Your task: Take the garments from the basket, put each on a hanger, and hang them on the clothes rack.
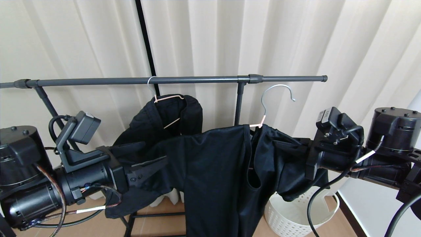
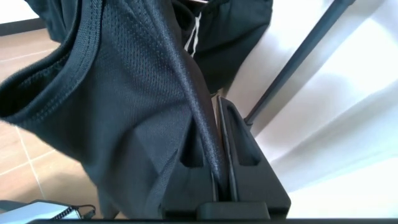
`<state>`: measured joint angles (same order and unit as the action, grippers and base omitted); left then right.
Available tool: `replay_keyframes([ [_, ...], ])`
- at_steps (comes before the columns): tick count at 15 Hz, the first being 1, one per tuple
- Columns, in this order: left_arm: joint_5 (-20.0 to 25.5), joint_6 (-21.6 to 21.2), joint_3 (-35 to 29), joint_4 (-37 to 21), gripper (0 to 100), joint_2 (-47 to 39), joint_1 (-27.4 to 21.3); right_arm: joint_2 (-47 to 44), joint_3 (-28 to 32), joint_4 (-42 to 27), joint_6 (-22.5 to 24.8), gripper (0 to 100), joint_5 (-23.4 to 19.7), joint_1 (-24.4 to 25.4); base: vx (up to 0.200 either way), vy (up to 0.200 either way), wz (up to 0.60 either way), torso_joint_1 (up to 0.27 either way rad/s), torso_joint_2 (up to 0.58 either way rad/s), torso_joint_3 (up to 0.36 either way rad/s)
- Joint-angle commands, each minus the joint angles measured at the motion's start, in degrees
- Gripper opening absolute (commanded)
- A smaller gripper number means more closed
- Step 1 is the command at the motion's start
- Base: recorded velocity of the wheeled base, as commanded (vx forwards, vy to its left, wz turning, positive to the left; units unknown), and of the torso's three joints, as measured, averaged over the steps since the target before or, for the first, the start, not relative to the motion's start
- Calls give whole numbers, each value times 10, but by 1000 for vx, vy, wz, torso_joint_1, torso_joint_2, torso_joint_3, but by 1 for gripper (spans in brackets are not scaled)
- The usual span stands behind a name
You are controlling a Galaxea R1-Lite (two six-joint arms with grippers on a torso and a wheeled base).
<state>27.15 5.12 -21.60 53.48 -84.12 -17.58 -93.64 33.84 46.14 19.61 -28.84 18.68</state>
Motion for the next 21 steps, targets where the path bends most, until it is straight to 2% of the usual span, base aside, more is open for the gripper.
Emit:
replay_keyframes([
  [1,11,1,29,15,100,-2,13,3,-1,0,1,0,0,-2,0,0,0,0,0,0],
  [9,12,4,42,40,100,-29,41,5,1,1,1,0,0,-1,0,0,0,0,0,0],
  [21,10,4,53,64,100,-77,38,20,-9,3,1,0,-17,1,0,0,0,0,0,0],
])
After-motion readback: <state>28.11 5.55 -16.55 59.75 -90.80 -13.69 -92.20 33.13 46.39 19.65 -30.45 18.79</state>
